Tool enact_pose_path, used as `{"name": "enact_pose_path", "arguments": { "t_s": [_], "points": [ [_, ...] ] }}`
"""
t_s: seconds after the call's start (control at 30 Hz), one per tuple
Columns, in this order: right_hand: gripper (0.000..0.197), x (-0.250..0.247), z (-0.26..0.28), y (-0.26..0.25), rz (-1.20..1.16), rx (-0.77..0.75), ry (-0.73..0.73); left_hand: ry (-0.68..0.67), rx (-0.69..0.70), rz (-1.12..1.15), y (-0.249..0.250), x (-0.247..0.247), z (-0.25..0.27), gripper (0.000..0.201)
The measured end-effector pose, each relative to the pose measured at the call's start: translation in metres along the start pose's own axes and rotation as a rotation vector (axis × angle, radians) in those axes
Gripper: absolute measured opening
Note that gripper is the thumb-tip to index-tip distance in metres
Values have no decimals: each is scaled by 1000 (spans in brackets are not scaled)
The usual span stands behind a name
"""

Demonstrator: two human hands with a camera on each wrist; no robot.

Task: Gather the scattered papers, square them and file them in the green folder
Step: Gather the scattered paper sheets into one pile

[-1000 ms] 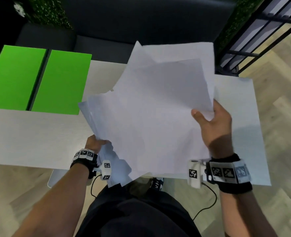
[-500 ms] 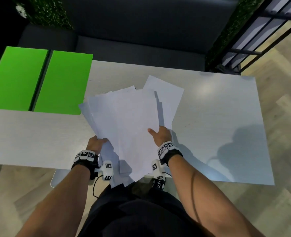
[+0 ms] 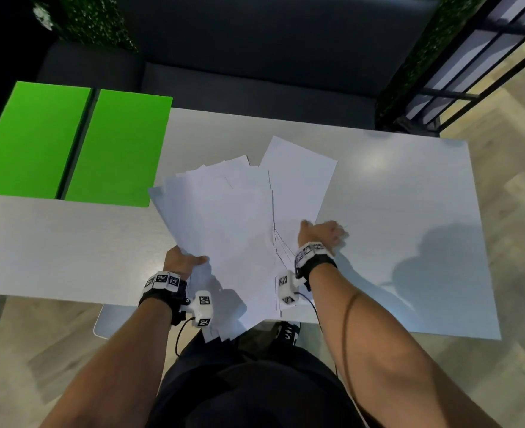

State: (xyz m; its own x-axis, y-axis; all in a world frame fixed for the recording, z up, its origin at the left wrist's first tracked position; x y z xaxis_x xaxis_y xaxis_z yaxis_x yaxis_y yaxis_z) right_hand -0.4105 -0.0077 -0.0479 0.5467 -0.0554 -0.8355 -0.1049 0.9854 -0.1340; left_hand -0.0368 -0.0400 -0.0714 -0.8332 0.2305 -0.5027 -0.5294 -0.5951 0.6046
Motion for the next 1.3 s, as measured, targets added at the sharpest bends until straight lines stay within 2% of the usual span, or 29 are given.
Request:
{"name": "enact_pose_path", "arguments": {
  "t_s": [0.03,0.07,0.1,0.17,0.23,0.33,0.4,0.57,0.67,0.77,0.83,0.93,1.0,1.07,1.13,1.2,1.27,1.3],
  "points": [
    [88,-1,-6,7,-60,124,-55,-6,3,2,1,0,1,56],
    [95,-1,-7,7,-106,185,-116,-12,1,11,1,1,0,58],
    [92,1,-8,3,-125,176,-178,-19,6,29,1,1,0,60],
    [67,10,-7,-8,-113,64,-315,-27,17,48,3,1,1,60],
    [47,7,-2,-10,-112,10,-379,-33,30,46,5,0,3,59],
    [45,5,0,-12,-83,-61,-422,-38,53,27,10,0,7,59],
    [44,1,1,-14,-31,-111,-407,-35,56,18,10,0,7,57],
    [34,-29,-21,-8,-120,-267,-172,-37,29,-6,11,3,8,55],
    [38,-80,-28,1,-130,-389,-19,-35,4,5,6,2,4,55],
    [41,-140,-25,11,-127,-486,88,-56,-8,34,6,3,2,42],
    [44,-175,-18,17,-197,-534,65,-66,-8,48,8,3,3,43],
    [45,-197,-1,20,-411,-579,-143,-81,8,37,11,3,2,38],
    [48,-176,12,14,-443,-580,-290,-89,-12,52,9,4,0,28],
    [52,-130,25,2,-453,-577,-451,-98,-28,121,11,7,-1,24],
    [54,-70,31,-7,-415,-551,-543,-93,-41,252,12,9,0,43],
    [54,-12,34,-14,-324,-520,-568,-79,-44,345,12,10,1,76],
    [52,34,35,-15,-192,-461,-535,-95,-47,365,6,13,0,103],
    [52,49,35,-13,-98,-435,-472,-106,-51,350,2,16,-1,106]
  ]
}}
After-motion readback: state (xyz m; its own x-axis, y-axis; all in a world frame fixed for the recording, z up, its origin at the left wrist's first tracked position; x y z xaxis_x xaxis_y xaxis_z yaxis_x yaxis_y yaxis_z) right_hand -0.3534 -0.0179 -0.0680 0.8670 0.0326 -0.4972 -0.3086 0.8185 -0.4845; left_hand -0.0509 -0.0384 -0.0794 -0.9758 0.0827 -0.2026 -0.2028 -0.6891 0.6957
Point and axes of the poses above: each hand's wrist, its own z-axis away from the middle knuckle, its own x-axis out of the palm, y = z × x, the point moved 7 cm from there along -z, towards the middle knuckle, and after that the axes turned 9 degrees about x, right-handed, at the moved point
